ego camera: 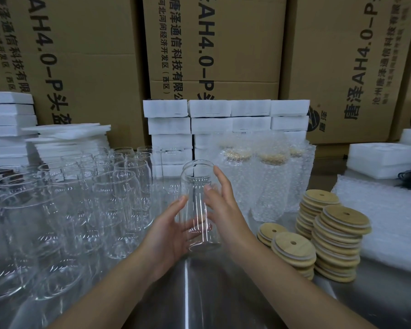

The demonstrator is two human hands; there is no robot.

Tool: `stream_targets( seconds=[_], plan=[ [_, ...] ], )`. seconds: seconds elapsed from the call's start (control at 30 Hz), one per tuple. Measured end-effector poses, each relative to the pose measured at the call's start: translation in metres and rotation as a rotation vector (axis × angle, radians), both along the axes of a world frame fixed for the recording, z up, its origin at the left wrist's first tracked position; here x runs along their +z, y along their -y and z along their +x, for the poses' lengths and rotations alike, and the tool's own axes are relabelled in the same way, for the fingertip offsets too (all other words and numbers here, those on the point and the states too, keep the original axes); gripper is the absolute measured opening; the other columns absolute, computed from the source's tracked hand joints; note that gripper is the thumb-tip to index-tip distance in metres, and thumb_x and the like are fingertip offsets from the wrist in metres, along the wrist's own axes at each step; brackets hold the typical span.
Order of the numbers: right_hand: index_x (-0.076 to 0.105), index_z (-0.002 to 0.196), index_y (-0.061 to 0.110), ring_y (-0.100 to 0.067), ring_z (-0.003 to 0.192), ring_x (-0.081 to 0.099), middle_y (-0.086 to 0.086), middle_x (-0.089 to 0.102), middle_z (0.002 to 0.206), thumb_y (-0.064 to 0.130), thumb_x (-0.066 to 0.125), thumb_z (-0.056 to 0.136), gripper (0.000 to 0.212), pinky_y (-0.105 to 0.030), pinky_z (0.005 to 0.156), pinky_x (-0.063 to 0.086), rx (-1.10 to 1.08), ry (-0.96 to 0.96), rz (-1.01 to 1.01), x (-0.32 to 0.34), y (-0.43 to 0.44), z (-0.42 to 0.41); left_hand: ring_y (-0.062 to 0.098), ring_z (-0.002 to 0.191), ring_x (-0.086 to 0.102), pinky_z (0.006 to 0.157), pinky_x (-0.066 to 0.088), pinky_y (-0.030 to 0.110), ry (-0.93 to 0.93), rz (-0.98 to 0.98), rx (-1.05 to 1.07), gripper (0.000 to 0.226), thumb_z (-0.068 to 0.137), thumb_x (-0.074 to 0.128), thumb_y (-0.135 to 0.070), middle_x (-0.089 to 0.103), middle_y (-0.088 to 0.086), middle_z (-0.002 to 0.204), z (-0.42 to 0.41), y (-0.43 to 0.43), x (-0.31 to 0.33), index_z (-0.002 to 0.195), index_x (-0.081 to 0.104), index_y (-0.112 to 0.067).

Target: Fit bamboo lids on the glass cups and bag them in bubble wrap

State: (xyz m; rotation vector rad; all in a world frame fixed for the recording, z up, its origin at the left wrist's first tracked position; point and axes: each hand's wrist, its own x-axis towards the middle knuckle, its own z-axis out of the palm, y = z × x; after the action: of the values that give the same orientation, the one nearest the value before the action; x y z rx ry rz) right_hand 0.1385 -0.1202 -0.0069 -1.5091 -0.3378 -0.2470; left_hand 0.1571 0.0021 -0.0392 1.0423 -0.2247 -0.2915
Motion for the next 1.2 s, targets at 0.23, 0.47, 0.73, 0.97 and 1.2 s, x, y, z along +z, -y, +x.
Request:
stream_targets(
  seconds=[0.23, 0.47, 0.73, 0.97, 1.2],
  plan=[
    [0.03, 0.117, 0.069, -0.023, 0.133, 0.042, 0.002, 0.029, 0.153, 0.04, 0.047, 0.096, 0.039, -0.031, 0.093, 0.039, 0.056, -0.016, 0.128, 0.002, 0.005, 0.003, 0.036, 0.087, 0.071, 0.06, 0.058, 0.042, 0.007, -0.01, -0.068, 0.061, 0.071, 0.062, -0.051, 0.068, 0.023, 0.115, 0.001, -0.001, -0.001, 0.129, 0.055, -0.034],
    [0.027, 0.115, 0.072, -0.021, 0.131, 0.044, 0.0, 0.03, 0.154, 0.043, 0.045, 0.097, 0.039, -0.026, 0.084, 0.043, -0.032, -0.005, 0.078, -0.002, 0.005, 0.008, 0.027, 0.103, 0.069, 0.063, 0.059, 0.04, 0.03, 0.081, -0.039, 0.06, 0.075, 0.047, -0.062, 0.071, 0.007, 0.115, -0.004, 0.008, -0.003, 0.132, 0.049, -0.046],
    [0.019, 0.141, 0.055, 0.009, 0.125, 0.033, 0.015, 0.027, 0.148, 0.037, 0.049, 0.097, 0.056, -0.018, 0.1, 0.027, -0.103, 0.127, -0.084, -0.01, 0.003, 0.006, 0.031, 0.102, 0.067, 0.087, 0.055, 0.053, 0.147, 0.281, 0.086, 0.091, 0.056, 0.075, -0.069, 0.064, 0.009, 0.125, -0.012, 0.008, -0.006, 0.136, 0.05, -0.036],
    [0.017, 0.128, 0.063, -0.009, 0.138, 0.033, 0.02, 0.021, 0.146, 0.035, 0.051, 0.096, 0.055, -0.041, 0.114, 0.031, -0.142, 0.187, -0.102, -0.008, 0.001, 0.002, 0.029, 0.102, 0.069, 0.086, 0.053, 0.054, 0.148, 0.219, 0.227, 0.069, 0.052, 0.081, -0.061, 0.071, 0.0, 0.114, -0.01, 0.009, -0.007, 0.116, 0.059, -0.049],
    [0.02, 0.124, 0.065, -0.008, 0.135, 0.036, 0.02, 0.019, 0.148, 0.035, 0.053, 0.095, 0.053, -0.023, 0.102, 0.029, -0.132, 0.158, -0.084, -0.008, 0.0, 0.002, 0.02, 0.086, 0.072, 0.065, 0.057, 0.041, 0.091, 0.115, 0.104, 0.066, 0.064, 0.066, -0.054, 0.07, 0.006, 0.117, -0.012, 0.01, -0.002, 0.128, 0.056, -0.038]
  ],
)
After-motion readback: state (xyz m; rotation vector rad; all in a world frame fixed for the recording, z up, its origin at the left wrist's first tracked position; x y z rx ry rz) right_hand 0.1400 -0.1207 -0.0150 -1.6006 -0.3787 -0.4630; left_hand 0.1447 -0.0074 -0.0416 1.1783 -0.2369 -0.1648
